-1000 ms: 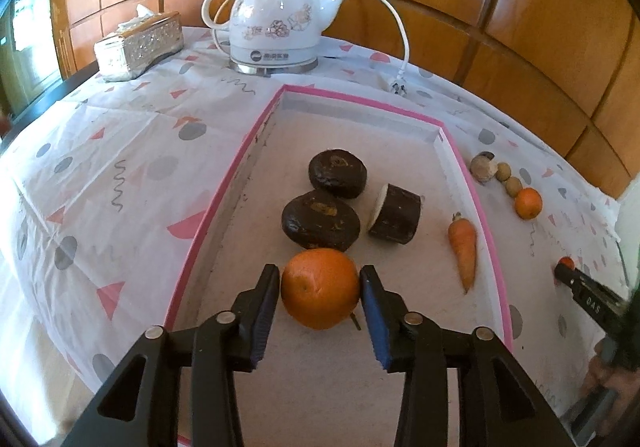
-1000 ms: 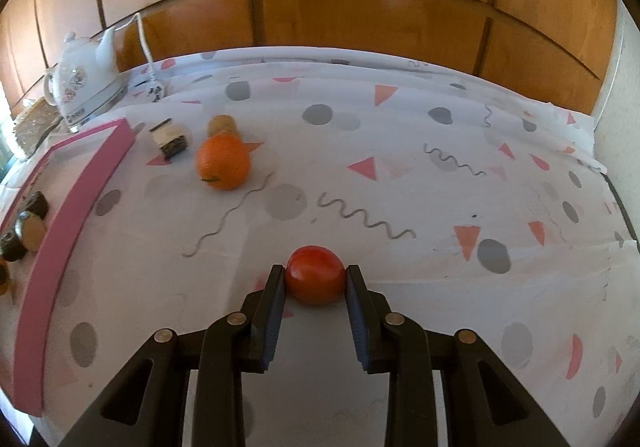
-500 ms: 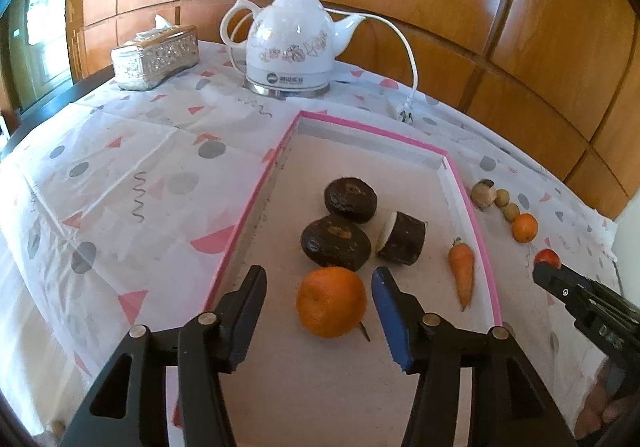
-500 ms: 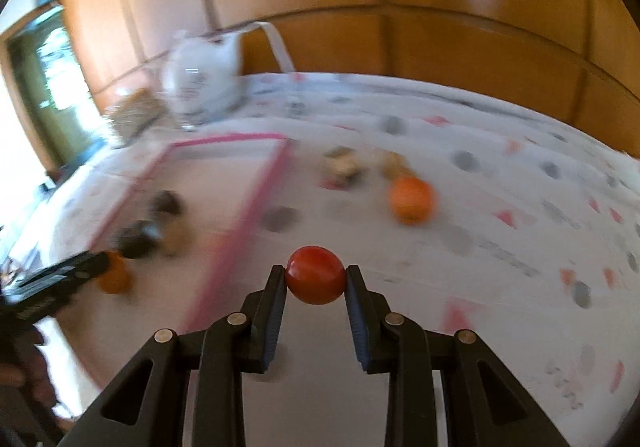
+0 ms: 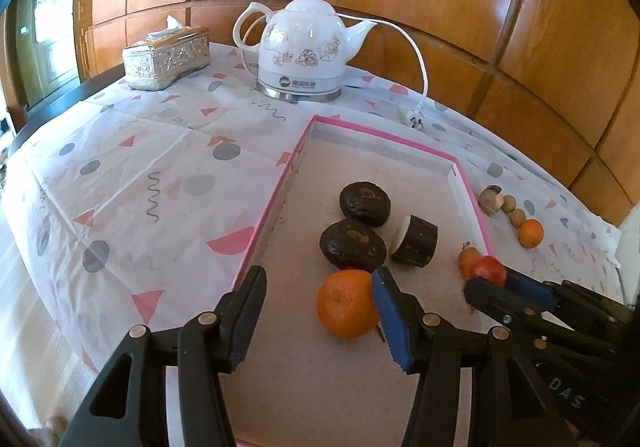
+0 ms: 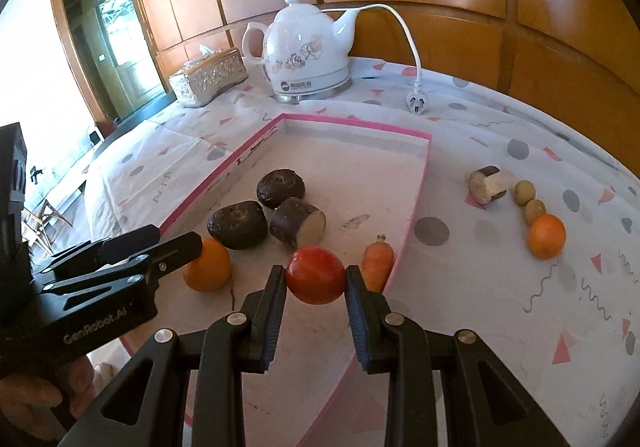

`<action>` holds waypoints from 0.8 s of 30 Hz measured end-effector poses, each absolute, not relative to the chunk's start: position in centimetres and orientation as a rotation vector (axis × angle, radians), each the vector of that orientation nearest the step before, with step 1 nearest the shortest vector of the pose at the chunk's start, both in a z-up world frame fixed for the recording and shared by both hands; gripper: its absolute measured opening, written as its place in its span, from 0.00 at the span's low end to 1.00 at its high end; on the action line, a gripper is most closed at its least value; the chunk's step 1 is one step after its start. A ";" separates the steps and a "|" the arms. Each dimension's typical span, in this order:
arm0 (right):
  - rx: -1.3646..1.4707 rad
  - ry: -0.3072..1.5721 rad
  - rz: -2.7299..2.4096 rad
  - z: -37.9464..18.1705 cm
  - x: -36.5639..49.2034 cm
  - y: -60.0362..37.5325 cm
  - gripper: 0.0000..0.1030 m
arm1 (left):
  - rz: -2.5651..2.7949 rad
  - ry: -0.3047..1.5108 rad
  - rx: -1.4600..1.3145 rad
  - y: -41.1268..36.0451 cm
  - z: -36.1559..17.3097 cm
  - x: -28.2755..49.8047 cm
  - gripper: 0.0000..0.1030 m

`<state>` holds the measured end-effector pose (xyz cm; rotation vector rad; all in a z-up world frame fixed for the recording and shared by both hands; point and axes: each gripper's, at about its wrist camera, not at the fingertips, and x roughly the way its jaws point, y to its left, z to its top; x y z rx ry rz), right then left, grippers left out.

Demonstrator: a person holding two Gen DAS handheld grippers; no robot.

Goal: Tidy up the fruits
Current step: 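Lower the tomato into the tray and open the right gripper, then grasp a small tan ball with the right gripper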

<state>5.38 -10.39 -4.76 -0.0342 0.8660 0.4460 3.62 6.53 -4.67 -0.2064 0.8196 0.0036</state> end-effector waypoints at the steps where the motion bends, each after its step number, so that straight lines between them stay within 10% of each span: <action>1: -0.033 0.870 0.449 -4.9 5.5 -10.3 0.29 | 0.001 0.819 -0.205 6.5 -4.6 3.6 0.54; 24: 0.170 0.856 0.265 -4.3 5.0 -17.2 0.37 | -0.081 0.816 -0.149 3.4 -3.9 3.2 0.54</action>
